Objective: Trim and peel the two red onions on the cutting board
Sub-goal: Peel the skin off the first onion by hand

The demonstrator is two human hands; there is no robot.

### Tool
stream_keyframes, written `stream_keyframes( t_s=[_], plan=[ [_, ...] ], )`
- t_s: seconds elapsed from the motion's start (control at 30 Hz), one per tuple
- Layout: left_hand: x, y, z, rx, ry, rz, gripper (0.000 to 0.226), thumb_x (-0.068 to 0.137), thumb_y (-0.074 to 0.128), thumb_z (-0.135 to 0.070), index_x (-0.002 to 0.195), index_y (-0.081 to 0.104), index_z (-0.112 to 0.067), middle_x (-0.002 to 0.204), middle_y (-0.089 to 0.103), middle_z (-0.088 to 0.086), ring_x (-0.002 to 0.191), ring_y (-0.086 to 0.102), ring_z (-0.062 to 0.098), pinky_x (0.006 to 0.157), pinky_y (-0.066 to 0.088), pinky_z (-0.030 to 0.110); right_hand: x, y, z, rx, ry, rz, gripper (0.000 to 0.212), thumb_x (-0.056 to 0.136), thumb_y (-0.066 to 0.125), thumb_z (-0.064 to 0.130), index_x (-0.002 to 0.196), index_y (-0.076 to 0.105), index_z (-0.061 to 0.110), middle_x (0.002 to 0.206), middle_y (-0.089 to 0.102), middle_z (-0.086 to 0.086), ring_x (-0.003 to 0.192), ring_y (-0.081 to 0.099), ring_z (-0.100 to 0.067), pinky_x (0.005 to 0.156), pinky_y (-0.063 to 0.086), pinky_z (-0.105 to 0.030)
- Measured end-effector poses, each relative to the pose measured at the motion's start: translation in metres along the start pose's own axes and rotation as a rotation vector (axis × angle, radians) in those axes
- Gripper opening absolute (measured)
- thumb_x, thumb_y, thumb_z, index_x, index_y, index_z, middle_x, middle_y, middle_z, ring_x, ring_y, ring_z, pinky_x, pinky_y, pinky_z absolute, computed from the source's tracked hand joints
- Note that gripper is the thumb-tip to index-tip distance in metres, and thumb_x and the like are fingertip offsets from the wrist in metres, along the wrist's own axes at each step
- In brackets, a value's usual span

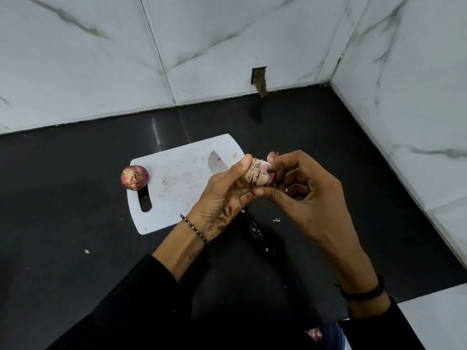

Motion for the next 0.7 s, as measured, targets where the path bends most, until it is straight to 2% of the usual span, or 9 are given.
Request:
stream_keyframes(
  t_s=[0.2,0.27,0.33,0.4,0.5,0.6,0.7],
  plan=[
    [0.003,-0.002,-0.003,0.083,-0.007,-0.014,0.035,0.084,0.067,-0.037,0.088,0.077,-0.004,0.094,0.074,0.016,0.084,0.07,0.019,0.069,0.055,0.022,0.002,-0.001,-0.003,0.006,0.017,0.032,0.036,0.076,0.084,0.03,0.103,0.061,0.029,0.097,0.064,0.01,0.086,0.066,-0.015,0.07,0.058,-0.03],
    [0.005,-0.001,-0.004,0.078,-0.011,0.007,0.038,0.085,0.069,-0.038,0.096,0.075,-0.002,0.091,0.073,0.013,0.078,0.069,0.016,0.068,0.054,0.021,0.003,-0.002,-0.004,-0.004,0.003,0.03,0.029,0.076,0.082,0.031,0.096,0.063,0.022,0.096,0.064,0.009,0.088,0.065,-0.015,0.07,0.056,-0.028],
    [0.006,-0.001,-0.004,0.055,-0.01,0.029,0.053,0.082,0.074,-0.041,0.11,0.068,0.004,0.094,0.071,0.013,0.075,0.067,0.014,0.068,0.054,0.021,0.003,0.0,-0.005,-0.044,-0.04,0.015,0.024,0.077,0.081,0.031,0.085,0.062,0.019,0.093,0.062,0.008,0.087,0.063,-0.015,0.069,0.054,-0.027],
    [0.008,0.0,-0.004,0.041,-0.005,0.033,0.065,0.073,0.076,-0.044,0.115,0.065,0.005,0.095,0.071,0.014,0.077,0.067,0.014,0.067,0.054,0.021,0.001,0.001,-0.006,-0.038,-0.026,-0.029,0.028,0.076,0.083,0.032,0.082,0.06,0.016,0.089,0.062,0.006,0.083,0.063,-0.016,0.066,0.054,-0.029],
    [0.01,0.0,-0.003,0.048,-0.003,0.041,0.071,0.069,0.081,-0.048,0.114,0.066,0.004,0.102,0.07,0.018,0.088,0.068,0.02,0.07,0.055,0.022,-0.002,0.001,-0.005,0.021,0.03,-0.077,0.036,0.072,0.084,0.037,0.086,0.058,0.015,0.085,0.064,0.003,0.077,0.064,-0.019,0.064,0.055,-0.036],
    [0.01,0.0,-0.003,0.065,-0.011,0.05,0.064,0.07,0.082,-0.046,0.11,0.069,0.002,0.099,0.071,0.017,0.091,0.069,0.022,0.07,0.055,0.022,-0.003,0.001,-0.002,0.024,0.01,-0.074,0.035,0.074,0.084,0.033,0.093,0.059,0.019,0.089,0.064,0.009,0.079,0.065,-0.015,0.064,0.055,-0.024],
    [0.009,0.0,-0.003,0.063,-0.024,0.031,0.047,0.076,0.078,-0.041,0.1,0.073,-0.002,0.086,0.072,0.012,0.078,0.069,0.016,0.064,0.054,0.02,-0.003,0.002,-0.002,0.004,-0.006,-0.067,0.033,0.076,0.085,0.024,0.098,0.061,0.02,0.092,0.063,0.014,0.082,0.064,-0.011,0.068,0.052,-0.017]
  ],
)
Point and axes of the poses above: each hand's wrist, its own x-axis towards the middle knuckle, its own y-axis out of the palm, z = x × y, the point moved 1 cm from there along x, towards the middle knuckle
